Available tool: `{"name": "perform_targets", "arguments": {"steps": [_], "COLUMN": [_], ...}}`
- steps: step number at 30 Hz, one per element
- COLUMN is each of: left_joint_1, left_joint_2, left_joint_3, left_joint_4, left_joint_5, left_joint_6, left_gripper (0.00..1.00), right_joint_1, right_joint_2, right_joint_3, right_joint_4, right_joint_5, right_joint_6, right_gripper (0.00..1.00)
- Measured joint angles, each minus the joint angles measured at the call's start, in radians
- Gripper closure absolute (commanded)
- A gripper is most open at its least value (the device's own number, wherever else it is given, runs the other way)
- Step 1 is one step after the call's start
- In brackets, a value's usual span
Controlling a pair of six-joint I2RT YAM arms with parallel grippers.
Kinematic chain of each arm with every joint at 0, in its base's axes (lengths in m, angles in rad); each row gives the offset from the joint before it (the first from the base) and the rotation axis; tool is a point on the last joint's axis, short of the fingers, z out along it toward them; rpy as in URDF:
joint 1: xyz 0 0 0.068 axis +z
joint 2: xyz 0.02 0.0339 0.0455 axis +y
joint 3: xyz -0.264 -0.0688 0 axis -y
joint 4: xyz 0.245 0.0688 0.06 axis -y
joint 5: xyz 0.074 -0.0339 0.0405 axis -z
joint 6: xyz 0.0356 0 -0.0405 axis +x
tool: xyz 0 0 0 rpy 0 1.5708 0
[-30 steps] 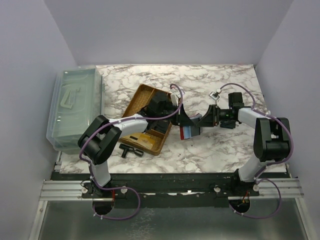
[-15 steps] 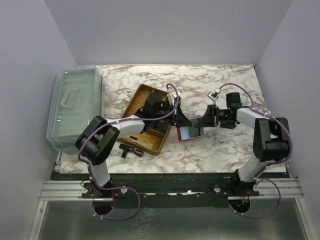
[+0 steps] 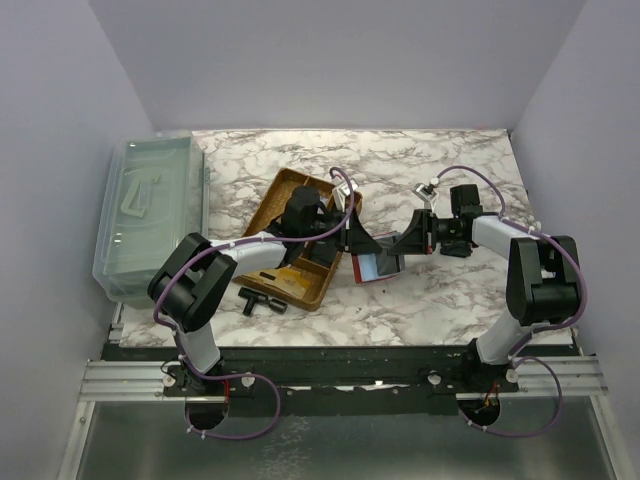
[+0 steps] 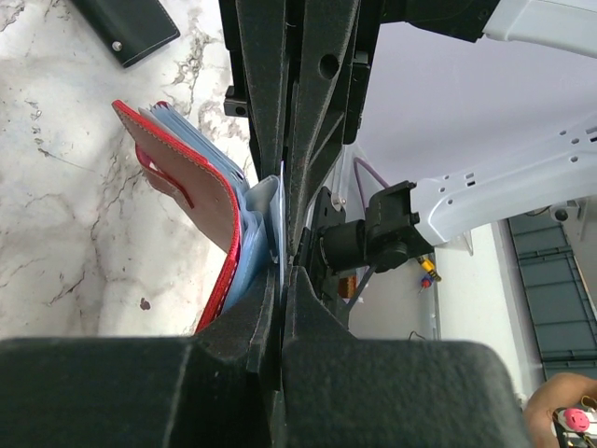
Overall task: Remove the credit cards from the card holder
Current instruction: Remove the credit card from the card holder.
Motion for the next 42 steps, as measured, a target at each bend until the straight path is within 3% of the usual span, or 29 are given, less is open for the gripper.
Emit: {"name": "perform_targets", "arguments": {"steps": [19, 26, 34, 37, 42], "left_joint_1": [0.027, 0.122, 0.123, 0.117, 0.092], "left_joint_2": [-0.014, -0.082, -0.089, -0.089, -0.075], "left_joint_3": [-0.028, -0.056, -0.058, -0.058, -0.042], "left_joint_4": [0.037, 0.04, 0.044, 0.044, 0.044], "left_joint_5": [0.05, 0.12, 0.139, 0.14, 0.138], "left_joint_6": [-0.037, -0.05, -0.068, -0.083, -0.103], "left_gripper": [0.99, 0.99, 1.0, 1.0, 1.0], "right_joint_1": [-0.003, -0.092, -0.106, -0.138, -0.225], "right_joint_2": [-0.013, -0.013, -0.017, -0.031, -0.032], "right_joint_3": [0.0, -0.001, -0.002, 0.006, 0.129], "right_joint_4": [0.001, 0.004, 0.0, -0.056, -0.287], "right_joint_5": [0.0, 0.003, 0.005, 0.008, 0.013], "right_joint_6": [0.0, -0.005, -0.016, -0.072, -0.291], "right_gripper": [1.0, 1.0, 1.0, 1.0, 1.0]}}
